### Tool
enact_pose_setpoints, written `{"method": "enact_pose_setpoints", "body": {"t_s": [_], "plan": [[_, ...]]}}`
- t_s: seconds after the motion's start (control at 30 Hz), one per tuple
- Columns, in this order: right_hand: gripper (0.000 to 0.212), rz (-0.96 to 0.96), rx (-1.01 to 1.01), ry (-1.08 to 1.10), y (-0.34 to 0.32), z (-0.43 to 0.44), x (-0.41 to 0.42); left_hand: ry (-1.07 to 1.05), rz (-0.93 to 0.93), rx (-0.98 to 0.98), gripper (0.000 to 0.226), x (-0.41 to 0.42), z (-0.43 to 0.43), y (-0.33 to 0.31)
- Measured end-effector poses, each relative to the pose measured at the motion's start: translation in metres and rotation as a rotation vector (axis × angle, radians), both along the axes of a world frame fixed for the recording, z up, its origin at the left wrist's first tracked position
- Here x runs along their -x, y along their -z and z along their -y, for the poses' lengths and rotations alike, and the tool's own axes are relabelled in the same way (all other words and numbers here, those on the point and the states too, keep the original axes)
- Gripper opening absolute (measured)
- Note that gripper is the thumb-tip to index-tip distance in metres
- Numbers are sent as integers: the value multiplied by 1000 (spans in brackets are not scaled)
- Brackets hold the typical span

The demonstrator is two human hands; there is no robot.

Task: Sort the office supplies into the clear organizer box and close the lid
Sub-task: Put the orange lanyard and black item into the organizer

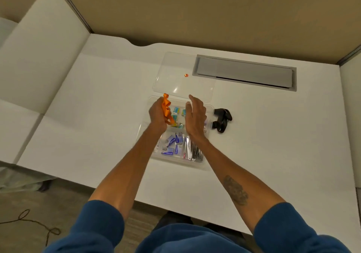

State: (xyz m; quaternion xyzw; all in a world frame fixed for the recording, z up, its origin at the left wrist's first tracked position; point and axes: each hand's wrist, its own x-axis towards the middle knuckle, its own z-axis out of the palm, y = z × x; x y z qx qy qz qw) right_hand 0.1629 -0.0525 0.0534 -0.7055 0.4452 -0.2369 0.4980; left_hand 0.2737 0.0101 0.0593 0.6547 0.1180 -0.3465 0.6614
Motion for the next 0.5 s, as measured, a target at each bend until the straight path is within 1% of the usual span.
{"method": "enact_pose_setpoints", "body": {"t_s": [0.1, 0.2, 0.23, 0.3, 0.33, 0.4, 0.43, 0.5], "plan": [[35, -51, 32, 146, 12, 26, 19, -12, 61, -52, 17, -26, -10, 1], [36, -110, 120, 283, 29, 56, 46, -18, 133, -137, 18, -46, -23, 15], [36, -140, 132, 311, 34, 66, 57, 13, 191, -174, 17, -50, -26, 23], [35, -205, 131, 345, 45, 80, 79, 140, 341, -304, 18, -49, -31, 29], [35, -233, 125, 352, 50, 86, 90, 209, 403, -361, 20, -46, -32, 30], [37, -280, 71, 323, 59, 94, 106, 330, 490, -398, 27, -35, -30, 28], [39, -307, 26, 281, 61, 96, 111, 379, 536, -406, 29, -29, -30, 29], [47, -383, -36, 157, 65, 100, 119, 477, 639, -449, 25, -23, -31, 37]]}}
